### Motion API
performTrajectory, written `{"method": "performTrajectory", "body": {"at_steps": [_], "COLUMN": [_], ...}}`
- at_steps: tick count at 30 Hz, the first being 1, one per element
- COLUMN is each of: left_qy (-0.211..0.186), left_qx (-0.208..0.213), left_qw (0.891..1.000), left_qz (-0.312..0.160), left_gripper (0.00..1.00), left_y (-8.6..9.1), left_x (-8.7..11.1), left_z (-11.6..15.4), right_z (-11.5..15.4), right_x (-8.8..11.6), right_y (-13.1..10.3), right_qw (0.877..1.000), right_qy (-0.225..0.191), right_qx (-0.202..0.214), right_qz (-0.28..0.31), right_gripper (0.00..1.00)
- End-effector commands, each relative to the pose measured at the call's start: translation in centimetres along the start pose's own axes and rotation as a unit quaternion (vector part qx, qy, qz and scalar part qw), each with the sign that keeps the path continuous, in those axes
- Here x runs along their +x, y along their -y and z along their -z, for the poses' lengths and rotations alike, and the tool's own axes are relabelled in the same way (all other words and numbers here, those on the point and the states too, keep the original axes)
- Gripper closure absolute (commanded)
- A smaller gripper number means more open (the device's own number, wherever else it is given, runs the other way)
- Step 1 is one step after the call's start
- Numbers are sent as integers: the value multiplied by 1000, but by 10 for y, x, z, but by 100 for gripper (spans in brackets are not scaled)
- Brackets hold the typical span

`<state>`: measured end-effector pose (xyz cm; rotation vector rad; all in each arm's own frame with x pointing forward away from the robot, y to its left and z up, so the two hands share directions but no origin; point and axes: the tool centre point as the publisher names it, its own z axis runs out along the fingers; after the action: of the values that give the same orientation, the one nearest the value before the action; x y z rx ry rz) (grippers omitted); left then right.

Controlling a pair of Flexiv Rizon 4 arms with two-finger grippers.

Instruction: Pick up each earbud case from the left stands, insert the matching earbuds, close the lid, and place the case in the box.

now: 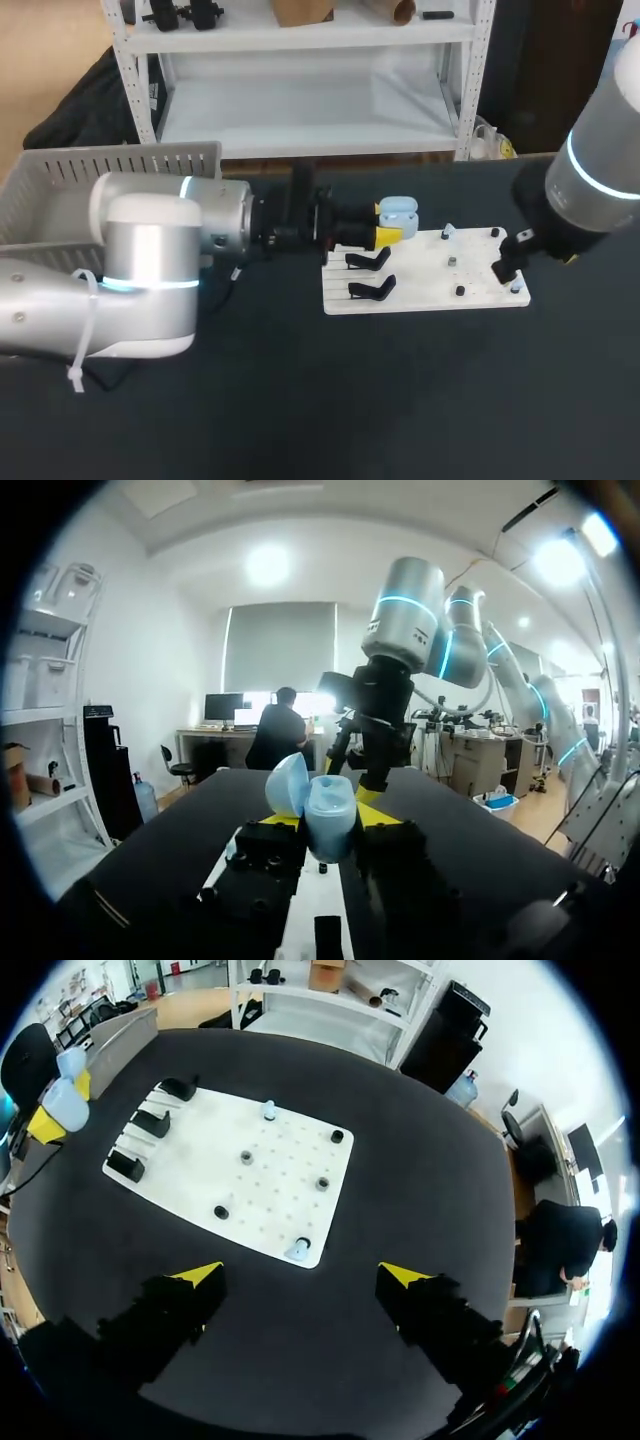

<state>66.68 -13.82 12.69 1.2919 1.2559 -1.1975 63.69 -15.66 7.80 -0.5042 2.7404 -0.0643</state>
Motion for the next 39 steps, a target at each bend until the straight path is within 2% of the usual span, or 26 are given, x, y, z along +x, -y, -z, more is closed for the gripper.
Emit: {"method": "performTrajectory", "body": {"at_steps": [1,4,5,6,7,9,11,14,19,21,26,33,39], "left_qy": [-5,-5,-5,-5,-5,-5,-5,-5,-5,-5,-5,-5,-5], "left_qx": [-7,-7,-7,-7,-7,-7,-7,-7,-7,-7,-7,-7,-7], "left_qw": [1000,1000,1000,1000,1000,1000,1000,1000,1000,1000,1000,1000,1000], "left_qz": [2,2,2,2,2,2,2,2,2,2,2,2,2], "left_gripper": [100,100,100,100,100,100,100,100,100,100,100,100,100], "left_y": [7,7,7,7,7,7,7,7,7,7,7,7,7], "left_x": [1,1,1,1,1,1,1,1,1,1,1,1,1], "left_z": [6,6,6,6,6,6,6,6,6,6,6,6,6], "right_z": [-8,-13,-14,-16,-18,-21,-24,-28,-32,-34,-39,-47,-50], "right_x": [-3,-3,-3,-2,-2,-1,-1,-2,-5,-6,-6,-4,-3], "right_y": [0,2,3,3,4,2,0,-5,-9,-10,-13,-14,-9], "right_qw": [1000,1000,1000,1000,1000,1000,1000,999,999,999,998,997,994], "right_qy": [-5,-9,-11,-13,-15,-19,-25,-30,-33,-34,-41,-54,-45], "right_qx": [-5,-6,-7,-7,-6,-5,-1,9,24,31,42,59,97], "right_qz": [-3,-5,-6,-7,-7,-5,1,11,14,14,6,-14,-15], "right_gripper": [8,17,27,45,51,50,35,31,40,50,56,57,60]}}
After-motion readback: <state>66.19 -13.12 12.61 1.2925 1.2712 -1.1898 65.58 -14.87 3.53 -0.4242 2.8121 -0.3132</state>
